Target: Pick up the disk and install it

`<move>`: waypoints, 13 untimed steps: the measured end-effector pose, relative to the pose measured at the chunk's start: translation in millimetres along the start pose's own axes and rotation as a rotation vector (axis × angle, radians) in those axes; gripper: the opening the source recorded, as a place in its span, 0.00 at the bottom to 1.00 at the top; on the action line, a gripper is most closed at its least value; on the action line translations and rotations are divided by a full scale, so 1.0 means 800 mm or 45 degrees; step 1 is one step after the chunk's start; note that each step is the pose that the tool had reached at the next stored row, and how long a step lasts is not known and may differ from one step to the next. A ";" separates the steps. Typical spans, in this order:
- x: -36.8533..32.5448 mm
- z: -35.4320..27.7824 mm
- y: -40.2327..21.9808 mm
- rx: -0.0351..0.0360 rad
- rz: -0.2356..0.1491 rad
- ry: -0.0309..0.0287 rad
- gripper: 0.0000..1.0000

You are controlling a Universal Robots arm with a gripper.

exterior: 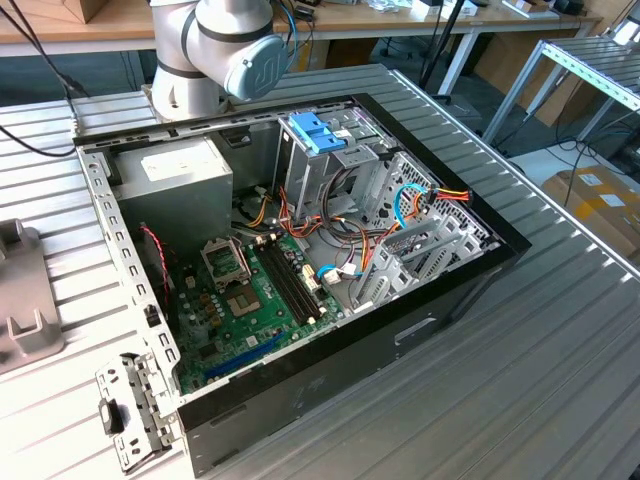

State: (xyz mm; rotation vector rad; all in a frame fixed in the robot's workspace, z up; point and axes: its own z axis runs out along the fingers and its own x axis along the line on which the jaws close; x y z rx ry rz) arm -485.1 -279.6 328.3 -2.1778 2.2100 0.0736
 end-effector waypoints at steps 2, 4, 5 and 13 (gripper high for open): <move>-0.0001 -0.0017 0.0000 0.0000 0.000 -0.0001 0.37; -0.0002 -0.0036 0.0000 -0.0001 0.000 0.0000 0.37; -0.0003 -0.0048 0.0000 0.0000 0.000 -0.0001 0.37; -0.0008 -0.0119 0.0001 -0.0001 0.000 0.0000 0.37</move>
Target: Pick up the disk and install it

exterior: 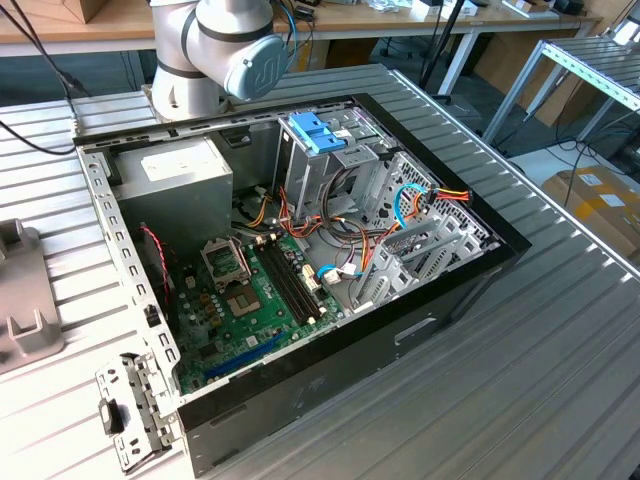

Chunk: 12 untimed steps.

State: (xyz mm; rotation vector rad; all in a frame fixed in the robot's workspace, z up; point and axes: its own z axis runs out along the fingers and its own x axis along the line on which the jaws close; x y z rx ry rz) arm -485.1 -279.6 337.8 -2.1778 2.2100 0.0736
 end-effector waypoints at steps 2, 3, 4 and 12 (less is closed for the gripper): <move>-0.0001 -0.0018 0.0000 0.0000 0.000 0.0000 0.37; -0.0002 -0.0026 0.0000 0.0001 0.000 -0.0001 0.37; -0.0002 -0.0035 0.0000 0.0001 0.000 0.0000 0.37; -0.0008 -0.0128 0.0001 0.0001 0.000 0.0000 0.37</move>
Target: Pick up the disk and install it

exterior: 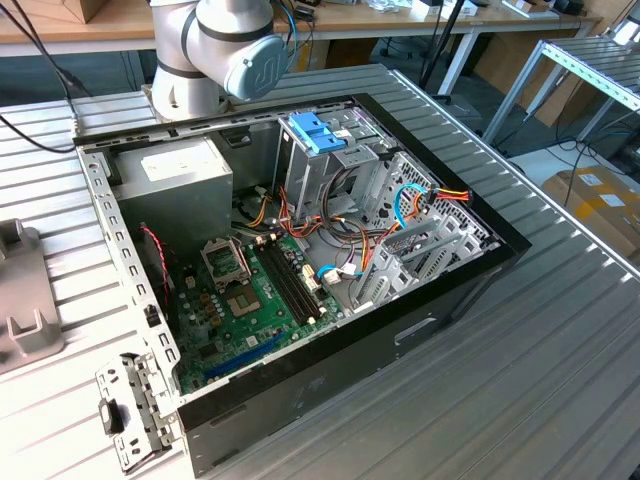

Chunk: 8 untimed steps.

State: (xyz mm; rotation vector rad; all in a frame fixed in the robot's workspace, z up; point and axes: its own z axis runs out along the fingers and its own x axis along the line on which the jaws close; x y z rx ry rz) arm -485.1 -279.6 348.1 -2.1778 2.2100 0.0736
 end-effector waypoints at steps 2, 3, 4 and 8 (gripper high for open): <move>-0.0001 -0.0019 0.0000 0.0000 0.000 0.0000 0.37; -0.0002 -0.0040 0.0000 -0.0001 0.000 0.0000 0.37; -0.0004 -0.0059 0.0000 -0.0001 0.000 0.0001 0.37; -0.0007 -0.0115 0.0001 -0.0001 0.000 0.0001 0.37</move>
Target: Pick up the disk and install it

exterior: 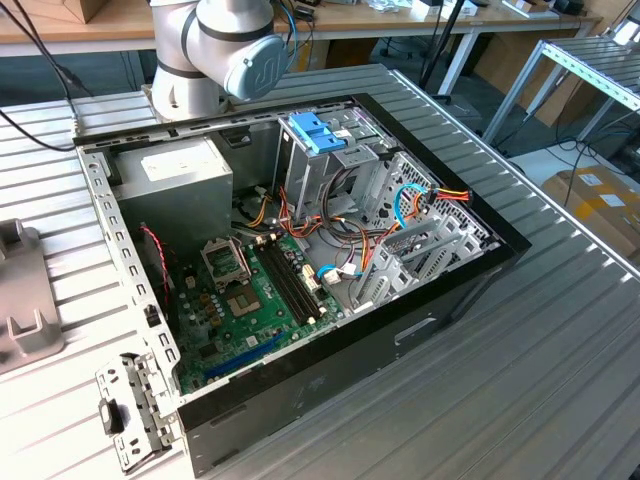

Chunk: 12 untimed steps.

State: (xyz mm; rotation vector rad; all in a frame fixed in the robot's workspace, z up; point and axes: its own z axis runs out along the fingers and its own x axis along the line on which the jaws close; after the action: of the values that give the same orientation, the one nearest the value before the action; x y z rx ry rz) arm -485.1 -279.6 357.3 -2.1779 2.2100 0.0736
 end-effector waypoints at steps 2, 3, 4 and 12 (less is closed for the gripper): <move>-0.0005 -0.0023 0.0000 0.0000 0.000 0.0000 0.37; -0.0008 -0.0033 0.0000 0.0001 0.000 -0.0001 0.37; -0.0009 -0.0045 0.0000 0.0002 0.000 -0.0001 0.37; -0.0015 -0.0116 0.0001 0.0001 0.000 -0.0001 0.37</move>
State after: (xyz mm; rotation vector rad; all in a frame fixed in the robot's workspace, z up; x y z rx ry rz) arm -485.1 -278.9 366.6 -2.1778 2.2100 0.0737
